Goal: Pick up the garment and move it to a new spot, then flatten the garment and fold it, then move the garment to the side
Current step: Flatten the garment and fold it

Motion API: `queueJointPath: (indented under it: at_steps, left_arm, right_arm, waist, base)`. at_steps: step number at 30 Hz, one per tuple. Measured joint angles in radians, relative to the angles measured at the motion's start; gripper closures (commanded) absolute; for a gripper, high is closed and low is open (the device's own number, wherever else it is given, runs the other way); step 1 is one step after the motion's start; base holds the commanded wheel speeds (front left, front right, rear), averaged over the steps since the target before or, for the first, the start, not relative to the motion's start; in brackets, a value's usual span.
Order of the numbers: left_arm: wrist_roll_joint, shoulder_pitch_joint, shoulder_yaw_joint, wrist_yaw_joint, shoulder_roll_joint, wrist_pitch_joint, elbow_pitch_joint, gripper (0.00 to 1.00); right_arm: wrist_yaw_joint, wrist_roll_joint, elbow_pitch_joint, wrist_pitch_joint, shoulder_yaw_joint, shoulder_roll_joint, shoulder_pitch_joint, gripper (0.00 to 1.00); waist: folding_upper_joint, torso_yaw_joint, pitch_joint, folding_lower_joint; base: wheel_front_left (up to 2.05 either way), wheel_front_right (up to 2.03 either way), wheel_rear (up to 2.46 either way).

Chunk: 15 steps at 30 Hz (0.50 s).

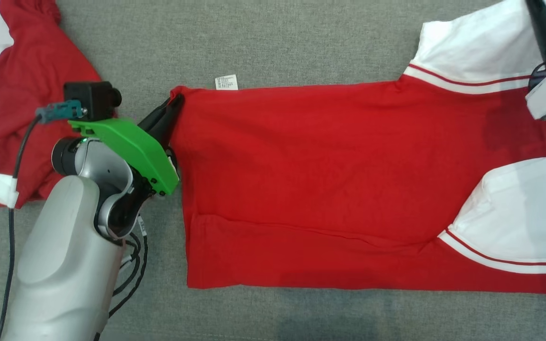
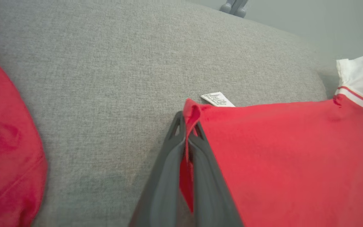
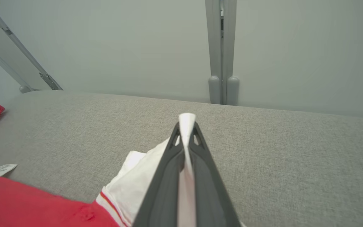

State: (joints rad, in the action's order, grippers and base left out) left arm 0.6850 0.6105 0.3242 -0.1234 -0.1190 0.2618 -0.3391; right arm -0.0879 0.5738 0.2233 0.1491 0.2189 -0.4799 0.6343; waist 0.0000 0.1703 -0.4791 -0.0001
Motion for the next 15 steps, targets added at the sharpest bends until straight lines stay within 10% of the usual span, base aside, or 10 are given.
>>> queueJointPath:
  at_steps: [15]
  left_arm:
    - [0.024,-0.165,-0.013,0.000,-0.034,-0.115,0.029,1.00]
  right_arm:
    - [-0.007,0.052,-0.102,-0.087,-0.007,0.045,-0.203,1.00]
  waist:
    - [0.0000,-0.086,0.124,0.0000]
  base:
    - [0.00,0.00,0.00]
